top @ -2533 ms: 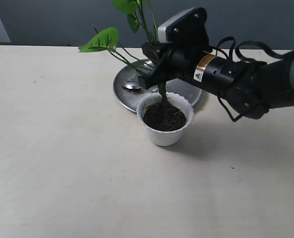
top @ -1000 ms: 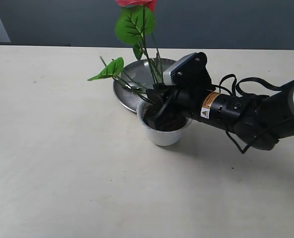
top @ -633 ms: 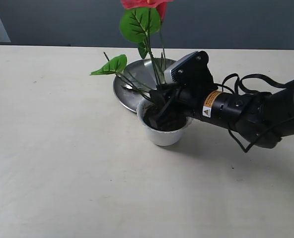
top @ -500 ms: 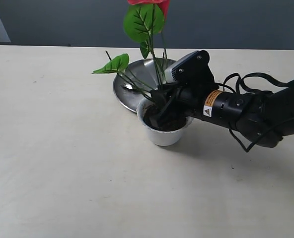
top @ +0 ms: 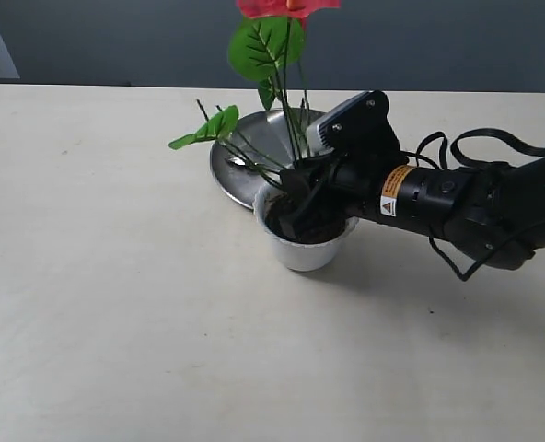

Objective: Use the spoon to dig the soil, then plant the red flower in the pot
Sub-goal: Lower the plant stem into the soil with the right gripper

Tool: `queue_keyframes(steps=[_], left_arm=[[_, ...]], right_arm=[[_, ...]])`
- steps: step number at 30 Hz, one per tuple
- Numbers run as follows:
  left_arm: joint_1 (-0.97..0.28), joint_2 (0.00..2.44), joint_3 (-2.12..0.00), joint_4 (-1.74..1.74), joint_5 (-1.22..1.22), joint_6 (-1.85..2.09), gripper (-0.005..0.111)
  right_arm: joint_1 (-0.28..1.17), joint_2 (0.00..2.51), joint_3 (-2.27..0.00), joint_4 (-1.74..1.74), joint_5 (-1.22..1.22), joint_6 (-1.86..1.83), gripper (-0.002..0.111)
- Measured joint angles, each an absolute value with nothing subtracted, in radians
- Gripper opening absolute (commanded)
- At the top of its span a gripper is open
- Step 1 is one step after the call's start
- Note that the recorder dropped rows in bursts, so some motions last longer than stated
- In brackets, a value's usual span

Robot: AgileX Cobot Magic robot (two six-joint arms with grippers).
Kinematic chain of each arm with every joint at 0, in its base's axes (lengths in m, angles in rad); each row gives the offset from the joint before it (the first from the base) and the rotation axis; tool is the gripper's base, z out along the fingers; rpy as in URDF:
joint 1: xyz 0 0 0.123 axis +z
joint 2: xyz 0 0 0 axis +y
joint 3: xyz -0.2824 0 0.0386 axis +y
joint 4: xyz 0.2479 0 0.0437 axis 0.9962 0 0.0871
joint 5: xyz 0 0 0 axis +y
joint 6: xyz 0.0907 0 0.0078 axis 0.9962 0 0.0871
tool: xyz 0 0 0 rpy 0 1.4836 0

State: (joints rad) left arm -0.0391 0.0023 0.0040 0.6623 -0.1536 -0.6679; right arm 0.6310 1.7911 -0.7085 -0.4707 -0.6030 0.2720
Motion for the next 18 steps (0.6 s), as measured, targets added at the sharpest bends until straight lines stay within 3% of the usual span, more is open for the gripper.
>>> queue_keyframes(steps=[18], left_arm=[[-0.039,0.002,0.004,0.662,-0.154,-0.668,0.000]], right_arm=[[0.631,1.786,-0.709,-0.529,-0.582,0.340,0.023]])
